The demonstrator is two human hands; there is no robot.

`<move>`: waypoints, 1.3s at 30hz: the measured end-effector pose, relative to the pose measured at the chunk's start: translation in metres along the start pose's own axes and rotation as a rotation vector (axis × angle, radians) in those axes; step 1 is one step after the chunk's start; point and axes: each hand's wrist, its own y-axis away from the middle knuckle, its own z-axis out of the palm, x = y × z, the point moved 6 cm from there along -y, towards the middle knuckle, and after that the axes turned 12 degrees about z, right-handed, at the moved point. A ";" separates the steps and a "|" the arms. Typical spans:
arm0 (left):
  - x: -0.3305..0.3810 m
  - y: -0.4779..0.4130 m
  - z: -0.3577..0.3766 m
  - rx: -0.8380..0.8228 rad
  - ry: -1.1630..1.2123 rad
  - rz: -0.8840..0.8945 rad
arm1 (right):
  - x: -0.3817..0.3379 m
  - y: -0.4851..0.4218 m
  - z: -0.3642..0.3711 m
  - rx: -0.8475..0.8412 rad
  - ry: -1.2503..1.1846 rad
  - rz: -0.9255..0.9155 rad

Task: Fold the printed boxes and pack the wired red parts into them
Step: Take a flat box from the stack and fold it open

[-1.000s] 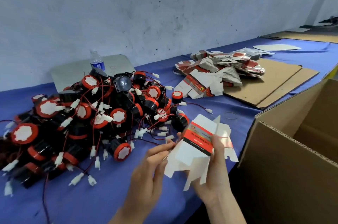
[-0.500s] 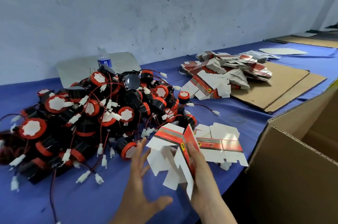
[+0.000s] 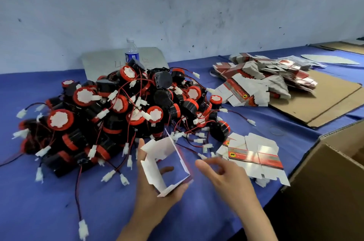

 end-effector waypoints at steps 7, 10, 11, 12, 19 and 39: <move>-0.012 -0.001 0.004 -0.068 0.076 -0.055 | -0.059 0.020 0.008 -0.179 -0.184 -0.658; -0.002 -0.004 0.000 -0.023 0.124 -0.046 | -0.060 0.022 0.016 -0.109 -0.106 -0.704; 0.000 -0.004 -0.002 -0.002 0.127 -0.045 | -0.057 0.023 0.020 -0.079 -0.063 -0.720; -0.002 -0.004 -0.003 0.010 0.134 -0.051 | -0.056 0.024 0.023 -0.048 -0.033 -0.742; -0.006 -0.005 -0.003 -0.011 0.072 -0.026 | -0.062 0.021 0.024 -0.010 0.051 -0.702; 0.015 -0.004 0.000 -0.088 0.002 0.179 | -0.065 0.027 0.023 0.024 -0.012 -0.612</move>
